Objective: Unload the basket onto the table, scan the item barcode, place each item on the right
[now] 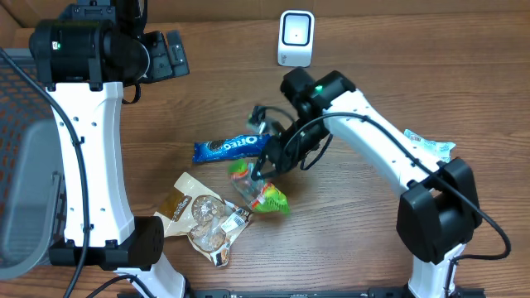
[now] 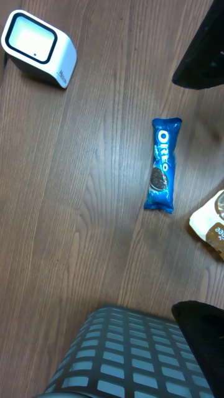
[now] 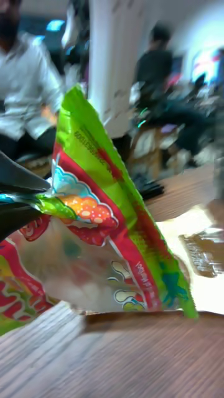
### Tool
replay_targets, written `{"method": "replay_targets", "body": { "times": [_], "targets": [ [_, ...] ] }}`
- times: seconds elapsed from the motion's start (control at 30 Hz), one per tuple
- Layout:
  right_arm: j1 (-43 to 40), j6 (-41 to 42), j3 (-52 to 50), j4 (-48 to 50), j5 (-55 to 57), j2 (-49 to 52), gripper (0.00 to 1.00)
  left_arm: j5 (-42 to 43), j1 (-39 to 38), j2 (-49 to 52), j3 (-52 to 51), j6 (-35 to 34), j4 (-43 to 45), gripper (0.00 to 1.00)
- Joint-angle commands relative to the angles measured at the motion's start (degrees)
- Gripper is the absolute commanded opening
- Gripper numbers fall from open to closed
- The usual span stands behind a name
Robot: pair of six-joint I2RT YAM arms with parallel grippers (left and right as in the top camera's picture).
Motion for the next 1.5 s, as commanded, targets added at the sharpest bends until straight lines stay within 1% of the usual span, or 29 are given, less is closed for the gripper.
{"method": "replay_targets", "body": {
  "times": [0.0,0.13,0.27,0.37,0.47,0.57,0.63,0.7,0.73,0.8,0.9,1.07,1.2,1.37,1.47],
  "targets": [
    [-3.9,7.9,-4.7,5.0,-10.5,1.6,0.04,-0.7,-0.4,0.2,0.4,-0.8,0.1,1.0],
    [-7.9,12.7,-11.0,11.3,-11.8,3.9,0.04,-0.7,-0.4,0.2,0.4,-0.8,0.1,1.0],
    [-12.8,13.0,-16.4,14.2,-11.7,5.3,0.04,-0.7,-0.4,0.2,0.4,-0.8,0.1,1.0],
    [-17.9,13.1,-19.6,15.8,-7.2,5.3,0.04,-0.7,-0.4,0.2,0.4,-0.8,0.1,1.0],
    [-22.5,13.2,-20.0,15.9,1.5,5.3,0.04,-0.7,-0.4,0.2,0.4,-0.8,0.1,1.0],
    [-26.2,17.2,-20.0,16.6,14.5,5.3,0.04,-0.7,-0.4,0.2,0.4,-0.8,0.1,1.0],
    [-27.8,18.4,-20.0,16.9,23.1,5.3,0.04,-0.7,-0.4,0.2,0.4,-0.8,0.1,1.0],
    [-28.9,18.8,-20.0,16.9,28.7,5.3,0.11,-0.7,-0.4,0.2,0.4,-0.8,0.1,1.0],
    [-29.3,18.8,-19.8,16.7,29.9,5.3,0.17,-0.7,-0.4,0.2,0.4,-0.8,0.1,1.0],
    [-29.8,18.8,-18.9,16.0,30.4,5.3,0.29,-0.7,-0.4,0.2,0.4,-0.8,0.1,1.0],
    [-30.1,18.5,-15.2,13.6,29.6,5.0,0.34,-0.7,-0.4,0.2,0.4,-0.8,0.1,1.0],
    [-29.7,17.6,-5.3,7.0,29.3,2.1,0.37,-0.7,-0.4,0.2,0.4,-0.8,0.1,1.0],
    [-29.2,16.9,1.5,2.5,25.9,-2.5,0.37,-0.7,-0.4,0.2,0.4,-0.8,0.1,1.0],
    [-29.1,17.1,3.1,0.8,22.1,-11.8,0.38,-0.7,-0.4,0.2,0.4,-0.8,0.1,1.0],
    [-29.1,17.4,3.0,-1.9,23.2,-17.6,0.42,-0.7,-0.4,0.2,0.4,-0.8,0.1,1.0]
  ]
}}
